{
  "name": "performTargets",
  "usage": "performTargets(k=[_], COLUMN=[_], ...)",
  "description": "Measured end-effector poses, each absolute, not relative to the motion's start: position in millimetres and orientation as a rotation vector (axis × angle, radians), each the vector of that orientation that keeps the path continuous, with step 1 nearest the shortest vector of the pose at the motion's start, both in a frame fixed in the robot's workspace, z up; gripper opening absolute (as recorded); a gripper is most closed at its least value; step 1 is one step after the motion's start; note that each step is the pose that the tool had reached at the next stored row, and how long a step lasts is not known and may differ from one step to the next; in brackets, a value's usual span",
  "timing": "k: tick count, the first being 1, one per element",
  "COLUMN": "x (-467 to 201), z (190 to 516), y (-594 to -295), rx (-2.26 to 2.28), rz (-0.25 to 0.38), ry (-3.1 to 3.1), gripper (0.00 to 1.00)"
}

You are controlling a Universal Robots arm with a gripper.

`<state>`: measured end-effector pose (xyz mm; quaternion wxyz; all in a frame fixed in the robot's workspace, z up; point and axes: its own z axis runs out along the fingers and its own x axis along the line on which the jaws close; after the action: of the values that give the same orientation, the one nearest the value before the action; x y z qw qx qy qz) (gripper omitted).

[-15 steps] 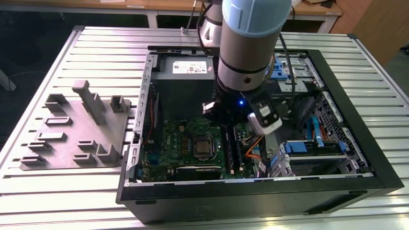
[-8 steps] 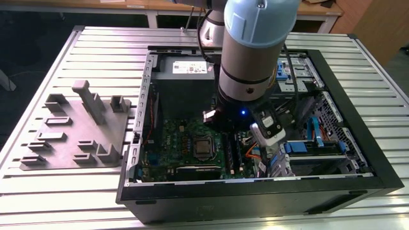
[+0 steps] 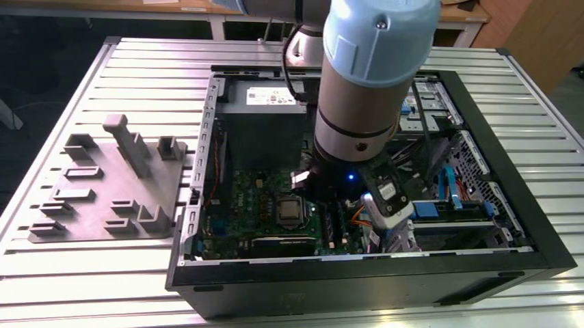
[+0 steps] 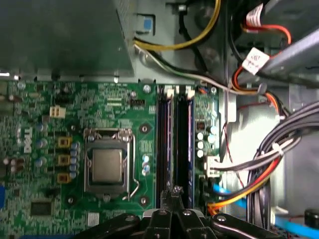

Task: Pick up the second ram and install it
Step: 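Press down the second ram until it locks into place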

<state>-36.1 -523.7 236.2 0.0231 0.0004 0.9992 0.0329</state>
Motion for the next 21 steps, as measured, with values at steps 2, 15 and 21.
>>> performTargets(k=[2, 15, 21], x=[-36.1, -36.1, -36.1], z=[236.1, 231.0, 228.4], y=[-527.6, -530.9, -533.0], rx=[0.001, 0.002, 0.002], rz=[0.1, 0.098, 0.097], ry=[3.094, 3.094, 3.094], gripper=[0.1, 0.1, 0.1])
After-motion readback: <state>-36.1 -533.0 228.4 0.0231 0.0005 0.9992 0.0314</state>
